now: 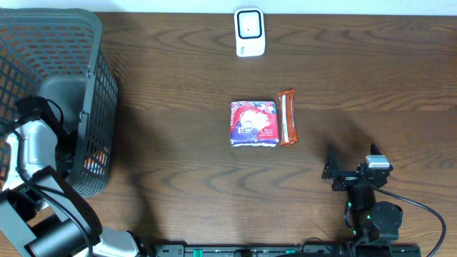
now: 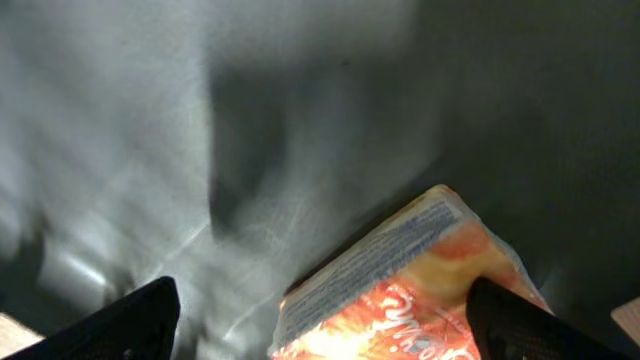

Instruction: Scan the item barcode

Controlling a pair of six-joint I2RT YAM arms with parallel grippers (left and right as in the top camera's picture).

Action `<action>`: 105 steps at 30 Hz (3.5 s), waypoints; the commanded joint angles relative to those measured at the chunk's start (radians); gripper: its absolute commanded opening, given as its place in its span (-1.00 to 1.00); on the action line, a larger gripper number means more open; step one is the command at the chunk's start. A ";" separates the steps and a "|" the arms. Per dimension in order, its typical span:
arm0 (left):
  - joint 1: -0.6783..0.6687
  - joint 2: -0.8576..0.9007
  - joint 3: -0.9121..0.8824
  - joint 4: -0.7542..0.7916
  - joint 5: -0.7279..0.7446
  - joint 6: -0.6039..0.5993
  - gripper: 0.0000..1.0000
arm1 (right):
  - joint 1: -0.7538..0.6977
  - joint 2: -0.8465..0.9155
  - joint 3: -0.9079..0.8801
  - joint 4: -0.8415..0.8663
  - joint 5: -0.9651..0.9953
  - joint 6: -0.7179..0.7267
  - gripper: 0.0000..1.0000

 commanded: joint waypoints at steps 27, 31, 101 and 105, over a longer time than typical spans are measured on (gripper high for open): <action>0.040 -0.100 0.098 0.076 -0.003 -0.217 -0.86 | -0.004 -0.006 -0.001 -0.004 0.001 -0.015 0.99; 0.047 -0.224 0.235 0.106 -0.003 -0.278 -0.86 | -0.004 -0.006 -0.001 -0.004 0.001 -0.015 0.99; 0.005 -0.157 0.625 0.031 0.468 -0.267 -0.85 | -0.004 -0.006 -0.001 -0.004 0.001 -0.015 0.98; 0.005 -0.301 0.625 0.142 0.465 -0.269 -0.85 | -0.004 -0.006 -0.001 -0.004 0.001 -0.015 0.99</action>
